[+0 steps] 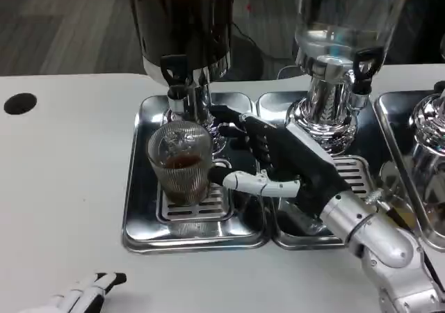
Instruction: Grasp the cup under the faucet to collect the drink, then remove the cup.
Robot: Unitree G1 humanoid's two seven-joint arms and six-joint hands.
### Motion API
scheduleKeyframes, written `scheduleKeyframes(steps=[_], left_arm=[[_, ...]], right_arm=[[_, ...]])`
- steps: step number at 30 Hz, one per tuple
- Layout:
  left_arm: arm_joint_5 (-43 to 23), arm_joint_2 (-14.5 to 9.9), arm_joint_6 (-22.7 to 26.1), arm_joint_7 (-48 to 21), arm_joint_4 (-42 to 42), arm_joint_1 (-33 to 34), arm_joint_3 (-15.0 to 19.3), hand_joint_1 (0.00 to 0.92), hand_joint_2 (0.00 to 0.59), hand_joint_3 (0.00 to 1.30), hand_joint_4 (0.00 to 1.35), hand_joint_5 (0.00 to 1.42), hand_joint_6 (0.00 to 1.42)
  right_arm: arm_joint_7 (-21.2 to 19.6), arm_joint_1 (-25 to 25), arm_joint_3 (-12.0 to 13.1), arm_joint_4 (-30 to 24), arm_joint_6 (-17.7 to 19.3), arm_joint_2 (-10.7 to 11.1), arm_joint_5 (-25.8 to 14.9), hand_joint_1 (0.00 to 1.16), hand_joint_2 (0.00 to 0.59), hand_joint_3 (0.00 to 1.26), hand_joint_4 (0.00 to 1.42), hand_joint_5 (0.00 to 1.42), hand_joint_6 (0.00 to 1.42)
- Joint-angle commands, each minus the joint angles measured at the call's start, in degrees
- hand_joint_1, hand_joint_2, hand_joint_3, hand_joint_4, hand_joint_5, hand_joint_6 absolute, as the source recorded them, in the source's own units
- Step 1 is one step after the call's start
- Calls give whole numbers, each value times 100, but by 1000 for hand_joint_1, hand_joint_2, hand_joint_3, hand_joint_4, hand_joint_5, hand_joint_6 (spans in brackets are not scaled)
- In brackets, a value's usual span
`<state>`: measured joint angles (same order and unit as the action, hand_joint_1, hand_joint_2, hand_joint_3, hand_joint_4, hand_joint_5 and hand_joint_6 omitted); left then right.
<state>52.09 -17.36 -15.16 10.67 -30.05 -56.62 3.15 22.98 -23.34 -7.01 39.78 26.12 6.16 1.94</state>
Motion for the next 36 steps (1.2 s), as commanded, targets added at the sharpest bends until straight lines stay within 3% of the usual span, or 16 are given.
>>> scheduleKeyframes(steps=[1,7,11,24,36], left_arm=[[-2,5,8,-42,-62,-59,-21,0,67,228,151,185,394],[-37,-22,-22,-65,-63,-59,-27,0,67,229,151,185,392],[-110,-55,-67,-57,-43,-106,20,0,70,233,151,185,392],[-293,-175,-158,-17,58,-251,200,0,72,247,158,185,391],[-342,-195,-346,13,83,-435,320,0,74,286,193,202,390]], right_arm=[[-115,-215,-3,253,214,-102,67,719,119,149,76,107,104],[-263,-396,-39,627,378,-248,176,721,119,143,68,107,104],[-390,-474,-74,825,499,-371,250,740,88,97,48,94,83],[-1158,-612,-259,1305,732,-773,702,828,49,0,26,107,82],[-1571,-579,-374,1526,861,-886,891,842,43,0,13,95,67]])
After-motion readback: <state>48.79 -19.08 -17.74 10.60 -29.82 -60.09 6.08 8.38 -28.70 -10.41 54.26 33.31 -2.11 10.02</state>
